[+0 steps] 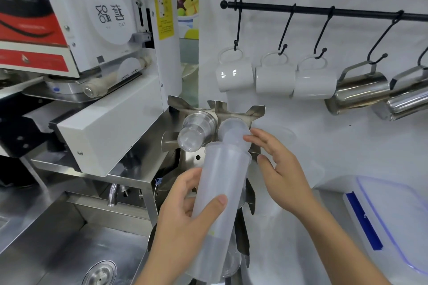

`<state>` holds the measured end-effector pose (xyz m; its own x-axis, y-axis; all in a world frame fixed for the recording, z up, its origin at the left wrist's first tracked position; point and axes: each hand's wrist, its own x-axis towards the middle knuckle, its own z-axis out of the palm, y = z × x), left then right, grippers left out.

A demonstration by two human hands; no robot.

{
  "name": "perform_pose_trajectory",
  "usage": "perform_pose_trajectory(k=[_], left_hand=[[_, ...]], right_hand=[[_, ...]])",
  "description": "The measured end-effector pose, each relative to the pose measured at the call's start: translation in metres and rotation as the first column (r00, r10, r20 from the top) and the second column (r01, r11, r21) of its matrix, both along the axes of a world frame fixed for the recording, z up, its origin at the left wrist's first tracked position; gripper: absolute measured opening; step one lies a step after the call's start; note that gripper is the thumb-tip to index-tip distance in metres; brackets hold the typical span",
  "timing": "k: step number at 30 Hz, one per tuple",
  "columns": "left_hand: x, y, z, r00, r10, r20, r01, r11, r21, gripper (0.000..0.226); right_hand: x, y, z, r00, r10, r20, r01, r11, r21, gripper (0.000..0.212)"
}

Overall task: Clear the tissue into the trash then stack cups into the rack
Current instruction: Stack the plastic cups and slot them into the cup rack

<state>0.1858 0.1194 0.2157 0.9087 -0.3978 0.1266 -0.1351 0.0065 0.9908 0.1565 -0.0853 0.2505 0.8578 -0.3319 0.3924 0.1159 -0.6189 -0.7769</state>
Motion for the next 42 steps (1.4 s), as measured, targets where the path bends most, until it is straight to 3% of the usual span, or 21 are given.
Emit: perform_pose_trajectory(k=[21, 30, 38, 42], left_hand=[[0.016, -0.023, 0.016, 0.999, 0.042, -0.034, -0.042, 0.999, -0.015, 0.057], [0.026, -0.032, 0.026, 0.994, 0.077, -0.076, -0.079, 0.997, -0.020, 0.055], [0.036, -0.037, 0.034, 0.995, 0.062, -0.083, -0.062, 0.998, -0.005, 0.038], [0.035, -0.036, 0.036, 0.997, 0.051, -0.059, -0.054, 0.997, -0.053, 0.024]], right_hand=[[0.004, -0.003, 0.005, 0.999, 0.042, -0.025, -0.041, 0.998, 0.042, 0.051], [-0.027, 0.019, 0.006, 0.999, 0.040, -0.016, -0.042, 0.993, -0.111, 0.067], [-0.052, 0.043, 0.006, 0.969, 0.179, -0.169, -0.191, 0.980, -0.055, 0.100], [-0.051, 0.043, 0.004, 0.983, 0.144, -0.119, -0.152, 0.987, -0.062, 0.092]])
